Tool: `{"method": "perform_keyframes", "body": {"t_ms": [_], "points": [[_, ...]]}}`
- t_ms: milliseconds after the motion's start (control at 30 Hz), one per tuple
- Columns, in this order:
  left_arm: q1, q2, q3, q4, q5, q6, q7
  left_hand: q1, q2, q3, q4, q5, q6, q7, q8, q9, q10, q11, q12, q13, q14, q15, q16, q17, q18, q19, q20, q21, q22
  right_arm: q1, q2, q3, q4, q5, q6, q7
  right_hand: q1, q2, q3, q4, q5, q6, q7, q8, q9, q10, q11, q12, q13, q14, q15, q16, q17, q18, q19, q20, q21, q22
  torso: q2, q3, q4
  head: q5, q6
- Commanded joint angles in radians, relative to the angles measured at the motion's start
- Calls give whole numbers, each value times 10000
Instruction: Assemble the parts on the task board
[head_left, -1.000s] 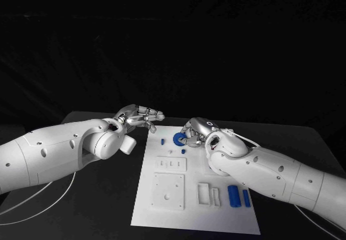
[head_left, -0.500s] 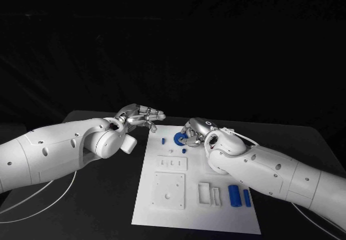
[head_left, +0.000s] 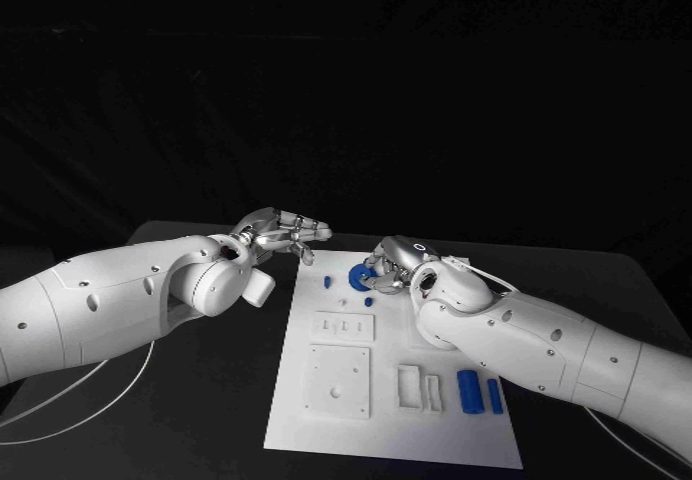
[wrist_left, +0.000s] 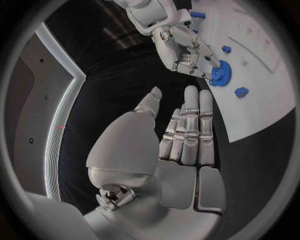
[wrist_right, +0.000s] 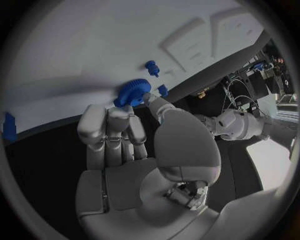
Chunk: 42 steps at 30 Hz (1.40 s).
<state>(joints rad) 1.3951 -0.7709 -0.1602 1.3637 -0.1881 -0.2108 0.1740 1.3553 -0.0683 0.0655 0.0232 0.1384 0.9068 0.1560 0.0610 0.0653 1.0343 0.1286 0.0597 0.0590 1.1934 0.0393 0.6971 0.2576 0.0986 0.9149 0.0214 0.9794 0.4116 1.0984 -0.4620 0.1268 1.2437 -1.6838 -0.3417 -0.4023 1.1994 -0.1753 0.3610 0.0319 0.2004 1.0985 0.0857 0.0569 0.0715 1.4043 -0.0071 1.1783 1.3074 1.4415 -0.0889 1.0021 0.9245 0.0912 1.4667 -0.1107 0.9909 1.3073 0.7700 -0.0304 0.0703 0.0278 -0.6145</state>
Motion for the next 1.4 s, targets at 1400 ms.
{"method": "perform_keyframes", "body": {"t_ms": [1400], "points": [[24, -71, 7, -79, -25, -14, 133, 16, -123, 9, 94, -19, 115, 23, 37, 1, -65, 17, 28, 17, -39, 48, 25, -16, 214, -16, 64, 38, -44, -43, -1106, 167, 843, 465, -886, 780, 152, -356, -1159, 856, -770, 80, -20, 69, 88, -5, -52, -124, 400, -6, 10, -170, 5, 3, 639, 28, -71, 713, -46, 19, -70, -47, 116]]}}
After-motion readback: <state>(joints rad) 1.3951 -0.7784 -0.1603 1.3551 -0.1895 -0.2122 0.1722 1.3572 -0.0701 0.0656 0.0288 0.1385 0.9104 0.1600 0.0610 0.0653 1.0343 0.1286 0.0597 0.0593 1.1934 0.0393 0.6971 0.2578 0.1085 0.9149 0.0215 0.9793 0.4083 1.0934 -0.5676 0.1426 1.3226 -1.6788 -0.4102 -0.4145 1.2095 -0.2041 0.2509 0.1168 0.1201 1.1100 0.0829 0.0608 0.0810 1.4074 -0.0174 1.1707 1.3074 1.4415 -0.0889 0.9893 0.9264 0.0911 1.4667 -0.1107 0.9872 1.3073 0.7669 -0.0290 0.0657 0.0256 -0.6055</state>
